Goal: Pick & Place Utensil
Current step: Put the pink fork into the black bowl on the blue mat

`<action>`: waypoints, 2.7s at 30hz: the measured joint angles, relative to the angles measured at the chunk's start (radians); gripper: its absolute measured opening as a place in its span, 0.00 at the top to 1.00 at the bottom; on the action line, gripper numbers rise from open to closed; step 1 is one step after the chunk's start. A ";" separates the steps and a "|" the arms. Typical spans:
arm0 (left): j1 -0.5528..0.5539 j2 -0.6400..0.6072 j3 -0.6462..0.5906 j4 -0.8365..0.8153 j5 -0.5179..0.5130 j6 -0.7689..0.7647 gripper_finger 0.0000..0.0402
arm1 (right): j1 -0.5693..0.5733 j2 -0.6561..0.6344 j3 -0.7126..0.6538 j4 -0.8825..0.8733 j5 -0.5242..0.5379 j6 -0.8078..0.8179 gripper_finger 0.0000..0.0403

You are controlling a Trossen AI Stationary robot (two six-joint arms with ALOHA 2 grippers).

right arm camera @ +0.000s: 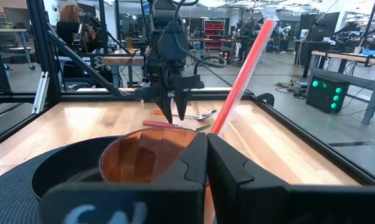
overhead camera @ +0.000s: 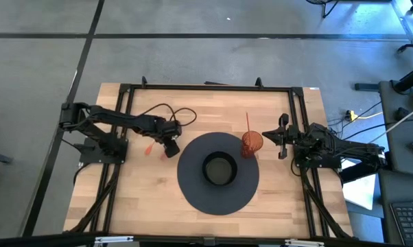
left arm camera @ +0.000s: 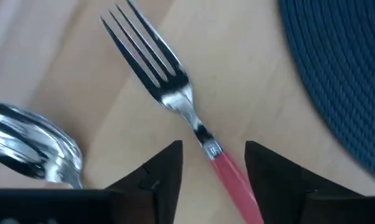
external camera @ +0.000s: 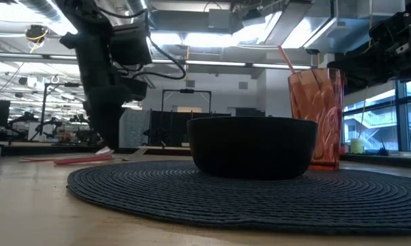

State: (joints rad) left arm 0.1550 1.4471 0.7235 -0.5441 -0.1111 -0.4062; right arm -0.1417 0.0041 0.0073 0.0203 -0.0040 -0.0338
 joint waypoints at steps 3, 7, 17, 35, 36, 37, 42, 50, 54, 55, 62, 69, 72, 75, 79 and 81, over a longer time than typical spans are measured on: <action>0.023 0.000 0.006 -0.003 -0.013 -0.017 0.55 | 0.000 0.000 0.000 0.000 0.000 0.000 0.97; 0.046 0.003 0.007 -0.001 -0.011 -0.064 0.53 | 0.000 0.000 0.000 0.000 0.000 0.000 0.97; 0.036 0.062 0.009 0.009 0.014 -0.107 0.54 | 0.000 0.000 0.000 0.000 0.000 0.000 0.97; 0.023 0.142 0.010 0.041 0.009 -0.060 0.84 | 0.000 0.000 0.000 0.000 0.000 0.000 0.97; 0.020 0.142 0.010 0.044 0.009 -0.044 0.89 | 0.000 0.000 0.000 0.000 0.000 0.000 0.97; 0.015 0.142 0.010 0.047 0.008 -0.031 0.93 | 0.000 0.000 0.000 0.000 0.000 0.000 0.97; -0.010 0.139 0.022 0.060 -0.032 -0.015 0.94 | 0.000 0.000 0.000 0.000 0.000 0.001 0.97; -0.066 0.144 0.132 0.009 -0.121 0.036 0.95 | 0.000 0.000 0.000 0.000 0.000 0.000 0.97; -0.111 0.144 0.195 -0.030 -0.175 0.071 0.95 | 0.000 0.000 0.000 0.000 0.000 0.000 0.97; -0.123 0.144 0.212 -0.035 -0.192 0.077 0.95 | 0.000 0.001 0.000 0.000 0.000 0.000 0.97; -0.229 0.142 0.321 -0.071 -0.255 0.131 0.95 | 0.000 0.001 0.000 0.000 0.000 0.000 0.97; -0.324 0.141 0.465 -0.122 -0.315 0.205 0.95 | 0.000 0.001 0.000 0.000 0.000 0.000 0.97; -0.350 0.163 0.564 -0.168 -0.366 0.242 0.95 | 0.000 0.001 0.000 0.000 0.001 0.000 0.97; -0.367 0.226 0.689 -0.248 -0.410 0.284 0.95 | 0.000 0.001 0.000 -0.001 0.001 -0.001 0.97; -0.383 0.368 0.889 -0.375 -0.449 0.363 0.95 | 0.000 0.000 0.000 0.000 0.003 -0.002 0.97; -0.385 0.457 0.986 -0.435 -0.450 0.408 0.95 | 0.000 0.001 0.000 0.000 0.003 -0.005 0.97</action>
State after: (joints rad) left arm -0.2297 1.9044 1.7093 -0.9792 -0.5608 0.0017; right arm -0.1417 0.0048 0.0074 0.0200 -0.0010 -0.0384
